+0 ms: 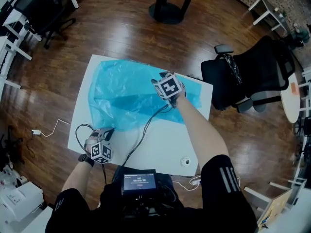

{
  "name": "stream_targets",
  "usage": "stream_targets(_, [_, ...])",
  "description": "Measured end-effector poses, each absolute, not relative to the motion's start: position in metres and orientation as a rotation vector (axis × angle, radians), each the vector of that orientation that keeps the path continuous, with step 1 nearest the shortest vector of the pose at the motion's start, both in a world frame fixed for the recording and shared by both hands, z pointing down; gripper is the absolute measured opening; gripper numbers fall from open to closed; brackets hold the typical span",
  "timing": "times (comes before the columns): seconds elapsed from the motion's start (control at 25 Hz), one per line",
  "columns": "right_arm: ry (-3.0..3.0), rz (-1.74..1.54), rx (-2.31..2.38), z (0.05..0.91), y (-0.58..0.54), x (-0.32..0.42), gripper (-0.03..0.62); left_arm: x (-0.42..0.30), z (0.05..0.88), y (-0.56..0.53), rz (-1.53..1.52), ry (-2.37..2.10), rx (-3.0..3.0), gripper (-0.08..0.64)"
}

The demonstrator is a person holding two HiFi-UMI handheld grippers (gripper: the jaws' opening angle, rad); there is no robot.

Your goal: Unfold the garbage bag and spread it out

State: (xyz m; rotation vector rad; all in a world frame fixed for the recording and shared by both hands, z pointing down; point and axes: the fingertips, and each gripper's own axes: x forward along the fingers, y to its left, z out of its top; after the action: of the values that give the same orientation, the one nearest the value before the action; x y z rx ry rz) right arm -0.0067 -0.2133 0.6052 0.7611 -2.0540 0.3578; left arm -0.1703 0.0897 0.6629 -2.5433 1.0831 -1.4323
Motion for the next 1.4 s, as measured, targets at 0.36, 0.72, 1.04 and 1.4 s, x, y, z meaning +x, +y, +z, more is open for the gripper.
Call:
stream_targets(0.36, [-1.946,0.449,0.650,0.674,-0.198,-0.028,0.236,-0.161,0.663,0.094,-1.410,1.096,-2.558,0.005])
stream_targets(0.72, [-1.901,0.497,0.640,0.705,-0.192,-0.025,0.238,-0.161,0.659,0.101,-1.399,1.093,-2.567,0.005])
stream_targets(1.04, [-1.833,0.529,0.649,0.706,-0.183,-0.019,0.239,-0.170,0.653,0.121,-1.419,1.090,-2.565,0.004])
stream_targets(1.4, [-1.817,0.546,0.669,0.707,-0.185,-0.020,0.239,-0.203,0.665,0.161,-1.521,1.119,-2.564,0.005])
